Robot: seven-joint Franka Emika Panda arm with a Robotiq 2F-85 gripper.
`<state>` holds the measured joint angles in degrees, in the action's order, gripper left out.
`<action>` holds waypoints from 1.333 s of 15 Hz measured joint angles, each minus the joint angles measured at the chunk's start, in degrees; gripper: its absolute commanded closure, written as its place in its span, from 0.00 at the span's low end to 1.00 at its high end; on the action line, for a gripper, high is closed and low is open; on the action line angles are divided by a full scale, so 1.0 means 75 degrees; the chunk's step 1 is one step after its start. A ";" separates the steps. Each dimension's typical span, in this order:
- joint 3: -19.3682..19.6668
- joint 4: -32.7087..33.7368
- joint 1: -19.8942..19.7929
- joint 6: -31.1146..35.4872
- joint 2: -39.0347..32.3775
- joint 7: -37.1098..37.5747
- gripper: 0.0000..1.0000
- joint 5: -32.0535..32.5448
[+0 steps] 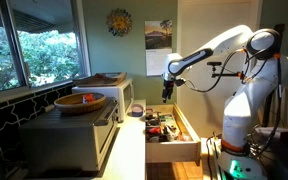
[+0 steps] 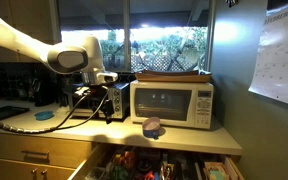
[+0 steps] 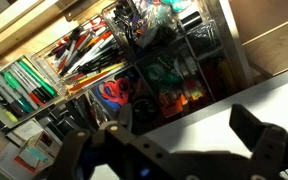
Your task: Lift the purple bowl and put it on the oven
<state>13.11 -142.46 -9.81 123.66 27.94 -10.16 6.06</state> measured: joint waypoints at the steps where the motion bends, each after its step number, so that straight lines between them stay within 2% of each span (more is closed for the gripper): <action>1: 0.0000 0.0000 0.0000 0.0000 0.0000 0.0000 0.00 0.0000; 13: -0.0005 0.0011 -0.0019 0.0052 -0.0015 0.0033 0.00 -0.0001; 16: 0.0061 0.0231 -0.0200 0.0718 -0.0365 0.0075 0.00 0.0003; 20: 0.0172 0.0851 -0.0456 0.1703 -0.1453 0.0087 0.00 0.0023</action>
<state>14.40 -136.07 -13.23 136.43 17.03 -9.51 6.23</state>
